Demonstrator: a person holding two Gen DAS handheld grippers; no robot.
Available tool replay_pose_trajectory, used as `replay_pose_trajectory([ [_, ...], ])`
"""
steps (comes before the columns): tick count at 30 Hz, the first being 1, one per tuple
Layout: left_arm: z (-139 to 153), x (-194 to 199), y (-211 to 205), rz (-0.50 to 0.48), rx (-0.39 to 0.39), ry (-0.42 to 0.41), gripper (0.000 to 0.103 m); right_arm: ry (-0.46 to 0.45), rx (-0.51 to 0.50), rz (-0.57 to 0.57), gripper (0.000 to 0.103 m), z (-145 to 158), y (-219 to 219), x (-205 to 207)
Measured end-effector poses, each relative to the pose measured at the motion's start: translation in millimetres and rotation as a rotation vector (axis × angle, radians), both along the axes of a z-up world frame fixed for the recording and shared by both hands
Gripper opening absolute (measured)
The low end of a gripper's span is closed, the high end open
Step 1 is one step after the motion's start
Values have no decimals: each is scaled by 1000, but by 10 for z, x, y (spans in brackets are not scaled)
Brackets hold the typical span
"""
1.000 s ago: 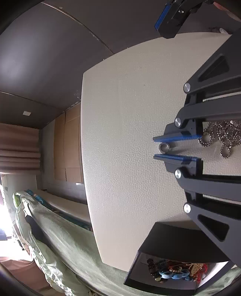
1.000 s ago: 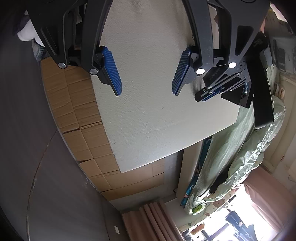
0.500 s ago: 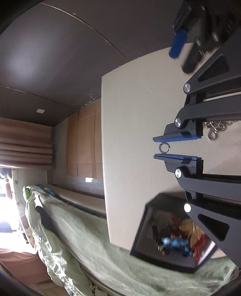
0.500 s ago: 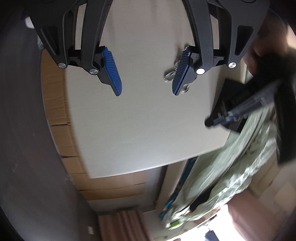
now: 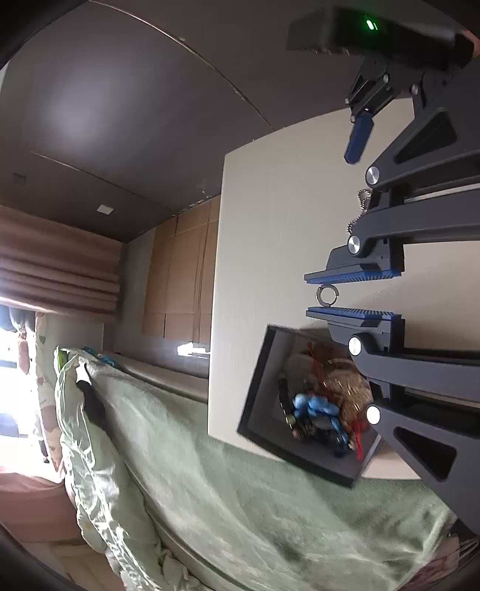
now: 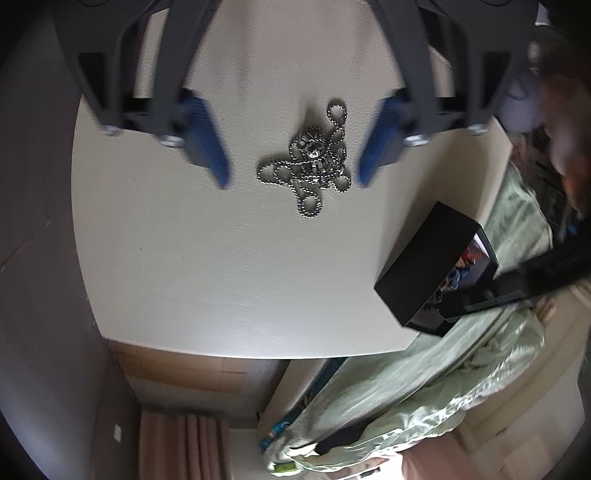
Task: Organize jewelry
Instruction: 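Carry the ring into the box with the left gripper while the right gripper grasps the silver ball chain, then lift the silver ball chain into the black box and open the right gripper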
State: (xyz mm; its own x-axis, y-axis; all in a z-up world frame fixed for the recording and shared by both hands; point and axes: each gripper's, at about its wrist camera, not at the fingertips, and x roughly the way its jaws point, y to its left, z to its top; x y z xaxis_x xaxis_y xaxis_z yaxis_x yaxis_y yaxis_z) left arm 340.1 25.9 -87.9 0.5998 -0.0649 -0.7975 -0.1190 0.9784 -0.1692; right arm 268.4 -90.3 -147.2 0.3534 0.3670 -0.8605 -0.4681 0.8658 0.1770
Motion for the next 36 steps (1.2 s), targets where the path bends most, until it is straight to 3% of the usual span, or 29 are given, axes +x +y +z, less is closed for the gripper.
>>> replay_pose_trajectory([
  [8, 151, -270, 226, 37, -30, -26, 10, -54, -154, 81, 80, -261, 250, -109],
  [13, 187, -420, 389, 59, -51, -32, 11, -89, -186, 77, 77, -330, 281, -123],
  [15, 196, -469, 444, 66, -60, -32, 11, -98, -182, 64, 70, -323, 270, -127],
  [17, 217, -515, 498, 74, -71, -36, 11, -108, -175, 66, 52, -308, 271, -150],
  [18, 231, -535, 520, 77, -76, -40, 11, -110, -172, 75, 48, -303, 284, -159],
  [20, 253, -560, 543, 81, -86, -44, 11, -111, -170, 108, 27, -294, 347, -201],
  [22, 271, -577, 570, 82, -102, -47, 11, -101, -174, 134, 19, -288, 402, -211],
  [31, 356, -684, 736, 88, -146, -77, 11, -48, -175, 97, 16, -231, 415, -146],
  [36, 361, -700, 876, 97, -155, -82, 11, -63, -136, 74, 15, 0, 396, -168],
])
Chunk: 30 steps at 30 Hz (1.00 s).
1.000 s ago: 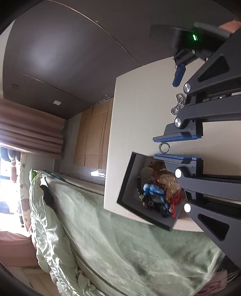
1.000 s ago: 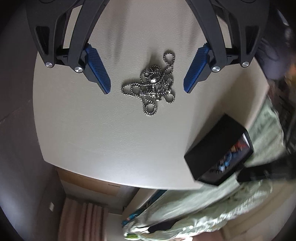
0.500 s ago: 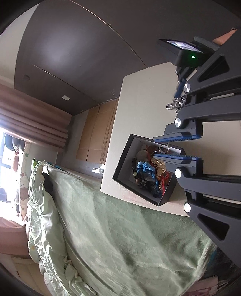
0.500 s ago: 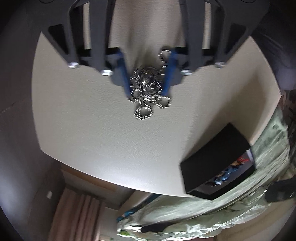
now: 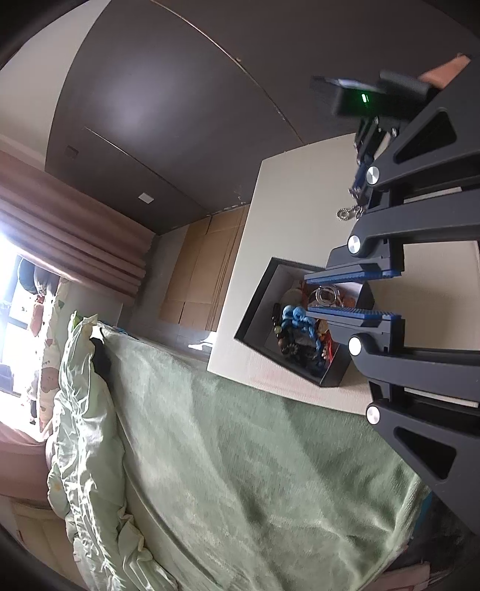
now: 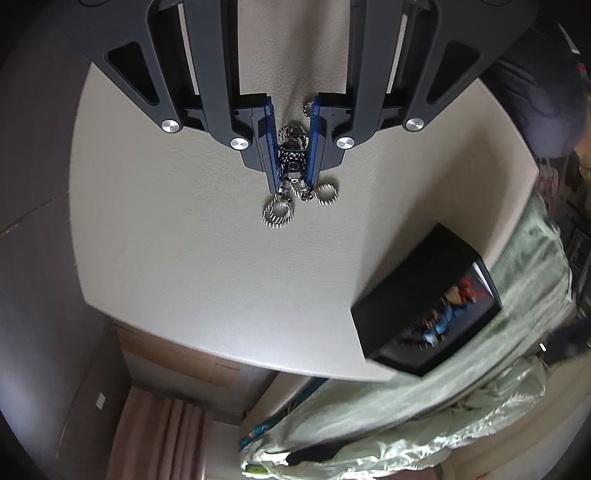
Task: Organize jewelry
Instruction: 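Lift the silver ball chain into the black box and open the right gripper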
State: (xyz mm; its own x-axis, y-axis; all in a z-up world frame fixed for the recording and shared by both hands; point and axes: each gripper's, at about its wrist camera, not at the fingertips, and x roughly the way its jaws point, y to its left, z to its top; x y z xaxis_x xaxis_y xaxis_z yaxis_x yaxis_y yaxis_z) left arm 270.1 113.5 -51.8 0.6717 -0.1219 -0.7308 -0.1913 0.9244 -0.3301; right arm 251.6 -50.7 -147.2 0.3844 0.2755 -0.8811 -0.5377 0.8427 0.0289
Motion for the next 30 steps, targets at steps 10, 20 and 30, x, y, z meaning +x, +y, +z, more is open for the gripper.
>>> replay_pose_trajectory([
  [10, -159, 116, 115, -15, -47, 19, 11, -124, 19, 1, 14, 771, 76, 1],
  [20, -425, 370, 96, -28, -167, 80, 26, -248, 45, 22, 14, 1502, 256, -90],
  [30, -260, 226, 355, 24, -146, 21, 56, -322, 84, 69, 14, 1983, 622, -108],
])
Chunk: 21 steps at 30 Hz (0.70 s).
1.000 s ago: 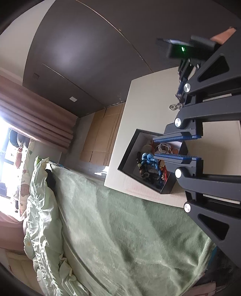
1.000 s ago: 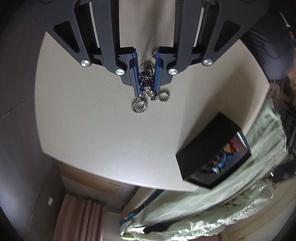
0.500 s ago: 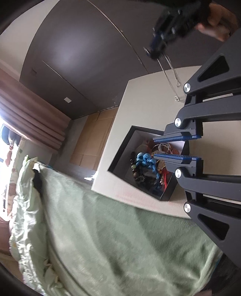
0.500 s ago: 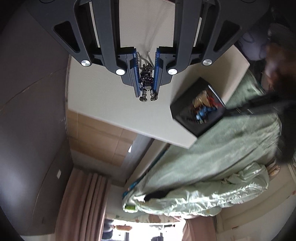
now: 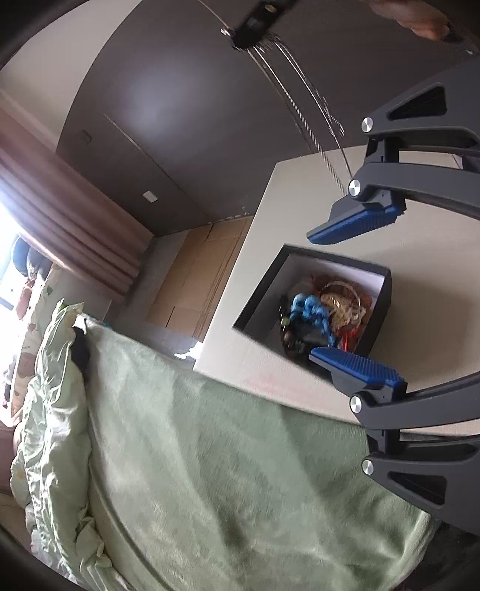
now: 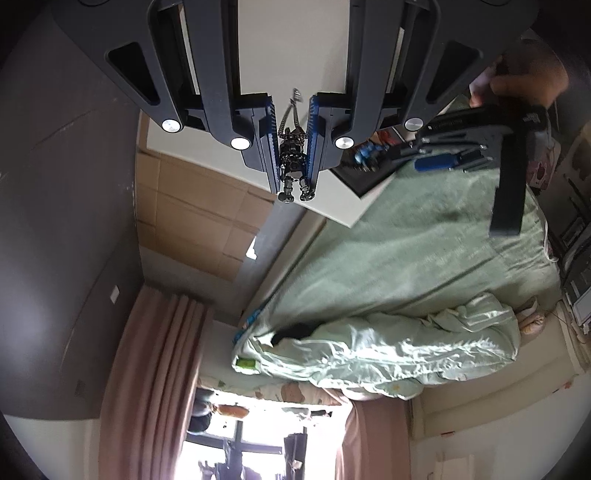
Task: Organize jewelry
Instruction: 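Lift the silver ball chain into the black box and open the right gripper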
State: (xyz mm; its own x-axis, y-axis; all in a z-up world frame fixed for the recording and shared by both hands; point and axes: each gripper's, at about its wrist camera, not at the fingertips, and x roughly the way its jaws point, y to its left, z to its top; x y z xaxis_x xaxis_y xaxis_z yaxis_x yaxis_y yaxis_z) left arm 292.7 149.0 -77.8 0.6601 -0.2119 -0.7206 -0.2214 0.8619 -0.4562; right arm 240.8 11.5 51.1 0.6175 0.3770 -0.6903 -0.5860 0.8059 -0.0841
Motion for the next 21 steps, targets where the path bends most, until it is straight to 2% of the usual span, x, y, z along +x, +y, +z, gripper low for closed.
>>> replay_pose_trajectory([
  [6, 34, -139, 165, 30, 10, -4, 57, -44, -1, 37, 14, 207, 255, -62],
  [10, 49, -255, 279, 57, 14, -9, 59, -56, -4, 47, 14, 222, 387, -66],
  [16, 56, -403, 407, 82, 25, -13, 63, -25, -6, 47, 14, 23, 551, 19],
  [21, 43, -465, 476, 91, 26, -3, 63, 21, -14, 40, 14, -285, 694, 118],
])
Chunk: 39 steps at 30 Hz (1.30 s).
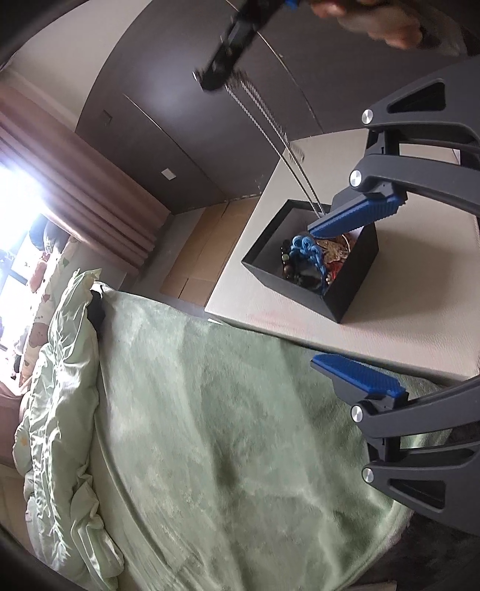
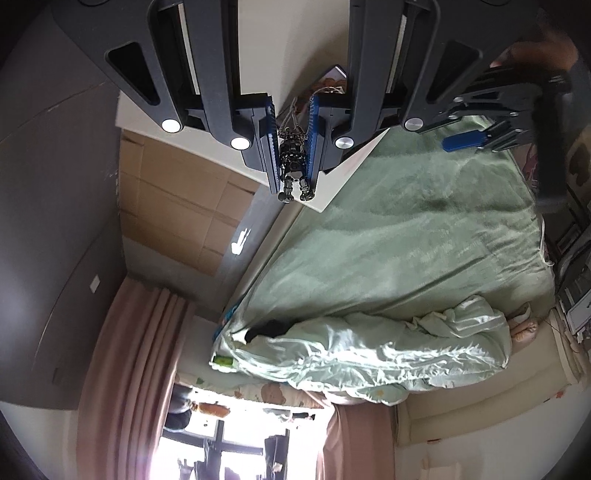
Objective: Organize jewelry
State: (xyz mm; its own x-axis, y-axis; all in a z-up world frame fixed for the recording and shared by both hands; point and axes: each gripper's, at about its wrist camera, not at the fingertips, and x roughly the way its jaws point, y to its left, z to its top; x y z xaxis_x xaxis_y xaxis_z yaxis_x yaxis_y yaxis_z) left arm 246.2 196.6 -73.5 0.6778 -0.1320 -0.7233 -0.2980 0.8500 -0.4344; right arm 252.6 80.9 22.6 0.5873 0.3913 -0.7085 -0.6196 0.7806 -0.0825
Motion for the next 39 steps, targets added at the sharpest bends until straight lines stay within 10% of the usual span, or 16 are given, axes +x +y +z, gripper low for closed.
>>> replay_pose_trajectory([
  [7, -31, -79, 51, 8, 11, 12, 63, 56, -43, -41, 15, -418, 160, 139],
  [11, -67, -93, 70, 10, 10, 25, 63, 146, -49, -69, 38, -595, 152, 211],
  [14, -59, -96, 63, 9, 12, 25, 63, 125, -36, -72, 51, -557, 78, 158],
  [28, 316, -188, -191, -25, 65, -35, 77, 173, 63, -122, 53, -352, -601, -151],
  [39, 800, -531, -726, -111, 204, -142, 94, 165, 180, -218, 86, -130, -1371, -721],
])
